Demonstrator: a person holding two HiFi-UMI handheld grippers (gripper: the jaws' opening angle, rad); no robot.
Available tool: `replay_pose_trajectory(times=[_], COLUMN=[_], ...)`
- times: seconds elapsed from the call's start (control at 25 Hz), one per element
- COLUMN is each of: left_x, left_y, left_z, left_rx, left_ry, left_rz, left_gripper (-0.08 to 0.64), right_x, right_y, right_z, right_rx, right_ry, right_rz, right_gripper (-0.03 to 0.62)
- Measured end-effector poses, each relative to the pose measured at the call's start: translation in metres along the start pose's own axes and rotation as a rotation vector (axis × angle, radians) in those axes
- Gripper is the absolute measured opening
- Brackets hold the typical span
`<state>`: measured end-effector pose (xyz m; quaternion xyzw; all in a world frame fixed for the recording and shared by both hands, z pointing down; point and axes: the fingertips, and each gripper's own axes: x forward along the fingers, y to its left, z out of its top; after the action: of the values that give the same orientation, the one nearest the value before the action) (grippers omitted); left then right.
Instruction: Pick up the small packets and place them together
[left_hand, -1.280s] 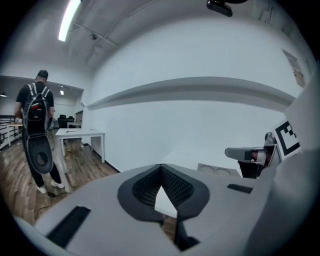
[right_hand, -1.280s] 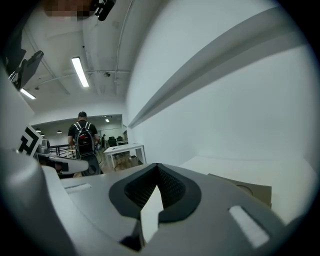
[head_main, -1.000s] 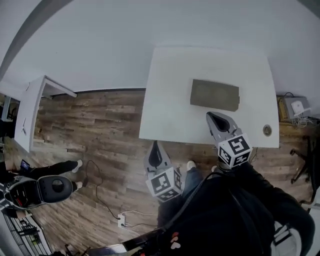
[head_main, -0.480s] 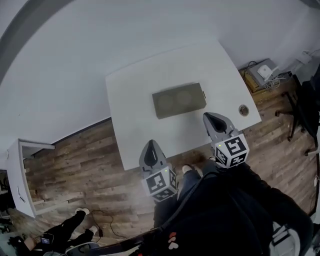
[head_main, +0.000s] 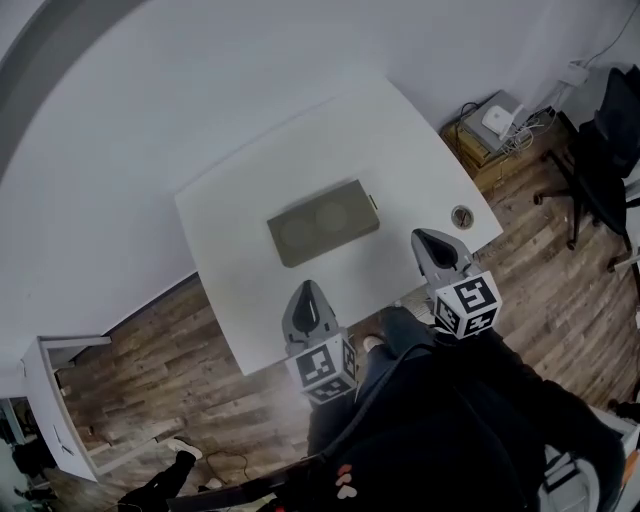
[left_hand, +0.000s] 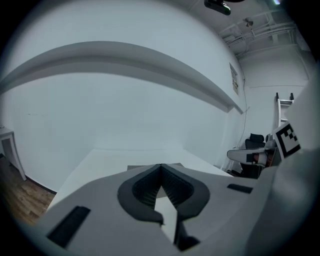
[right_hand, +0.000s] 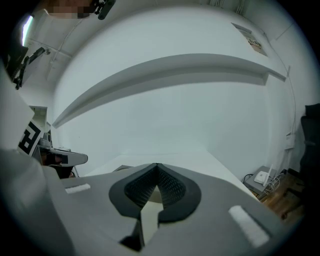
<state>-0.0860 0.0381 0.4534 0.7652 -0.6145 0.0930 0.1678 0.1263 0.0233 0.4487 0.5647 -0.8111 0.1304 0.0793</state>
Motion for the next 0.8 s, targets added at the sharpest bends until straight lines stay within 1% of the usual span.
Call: replay_pose_trajectory(times=[0.08,0.2,0.36,0.48,0.6,0.8], left_x=[0.010,0.019,0.039,0.052,0.067,0.092], left_y=[0.001,0.008,0.028,0.041,0.038,0.036], left_z=[0.001,0.009,0.016,0.012,0.009,-0.006], left_rx=[0.006,0.014,-0.009,-0.046,-0.051,-0.068], left_ry=[0.009,0.018,0.034,0.065,0.085,0.152], left_rz=[0.014,0.053,0.117,0.160,0.163,0.145], left_gripper=[0.000,-0.001,-0.001,-0.001,-0.002,-0.002], right_x=[0.014,0.040,0.077,0.097,0.110,0.121], right_y=[-0.008,-0.010,-0.023,-0.037,-0.050,-0.046], right_z=[0.000,0.000,0.007,0.006,0.001,-0.012], right_rx=[0.013,0.013,-0.064,-0.095,-0.121,-0.181], right_ry=[0.000,0.029,0.071,0.113,0.154,0.227], right_rz=[0.028,0.139,0.249,0.291,0.333,0.491], right_gripper=[-0.008,-0.008,-0.008,-0.008,-0.006,-0.006])
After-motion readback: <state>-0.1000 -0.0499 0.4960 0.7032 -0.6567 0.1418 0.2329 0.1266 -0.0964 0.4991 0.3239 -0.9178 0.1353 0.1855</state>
